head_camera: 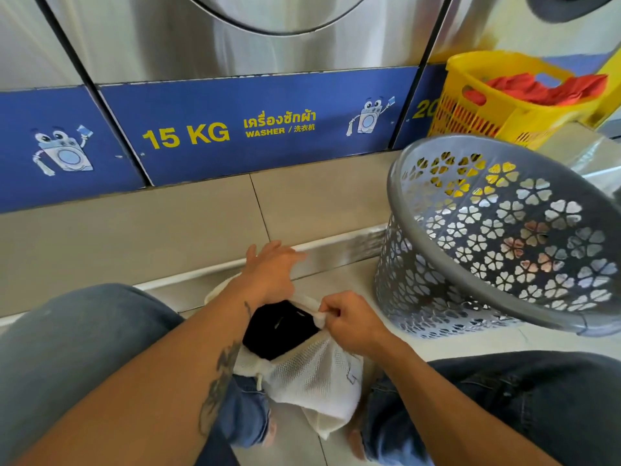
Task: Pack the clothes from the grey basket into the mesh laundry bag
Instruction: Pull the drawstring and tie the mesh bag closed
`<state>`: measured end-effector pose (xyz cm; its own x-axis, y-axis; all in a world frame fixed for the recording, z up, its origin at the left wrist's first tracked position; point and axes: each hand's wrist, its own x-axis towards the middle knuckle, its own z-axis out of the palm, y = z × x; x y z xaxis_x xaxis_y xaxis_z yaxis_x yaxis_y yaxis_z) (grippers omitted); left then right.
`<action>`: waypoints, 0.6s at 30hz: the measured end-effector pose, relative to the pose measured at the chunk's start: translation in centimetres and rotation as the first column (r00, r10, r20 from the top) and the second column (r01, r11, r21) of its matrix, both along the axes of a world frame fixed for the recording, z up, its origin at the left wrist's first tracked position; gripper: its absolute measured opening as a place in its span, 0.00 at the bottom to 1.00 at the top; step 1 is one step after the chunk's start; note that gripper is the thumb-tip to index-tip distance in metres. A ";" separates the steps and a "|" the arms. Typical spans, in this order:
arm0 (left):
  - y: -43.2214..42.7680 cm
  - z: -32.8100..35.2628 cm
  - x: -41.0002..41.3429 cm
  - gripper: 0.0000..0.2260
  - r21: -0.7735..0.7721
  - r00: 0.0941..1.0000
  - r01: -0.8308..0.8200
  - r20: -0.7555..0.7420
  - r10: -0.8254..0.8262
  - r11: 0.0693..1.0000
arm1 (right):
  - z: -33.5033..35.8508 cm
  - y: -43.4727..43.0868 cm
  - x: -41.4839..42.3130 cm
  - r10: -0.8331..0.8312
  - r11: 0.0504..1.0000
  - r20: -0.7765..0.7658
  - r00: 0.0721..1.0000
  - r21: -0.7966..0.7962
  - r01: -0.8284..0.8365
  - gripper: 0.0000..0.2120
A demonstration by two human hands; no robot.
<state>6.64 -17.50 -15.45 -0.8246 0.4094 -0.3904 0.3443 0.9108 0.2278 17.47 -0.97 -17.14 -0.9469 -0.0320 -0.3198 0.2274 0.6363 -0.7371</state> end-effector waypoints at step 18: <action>-4.6 -0.4 5.1 0.07 0.187 0.725 -0.571 0.573 0.383 0.800 | 2.9 -1.6 -0.5 0.117 0.981 0.117 0.986 0.140 -0.133 0.22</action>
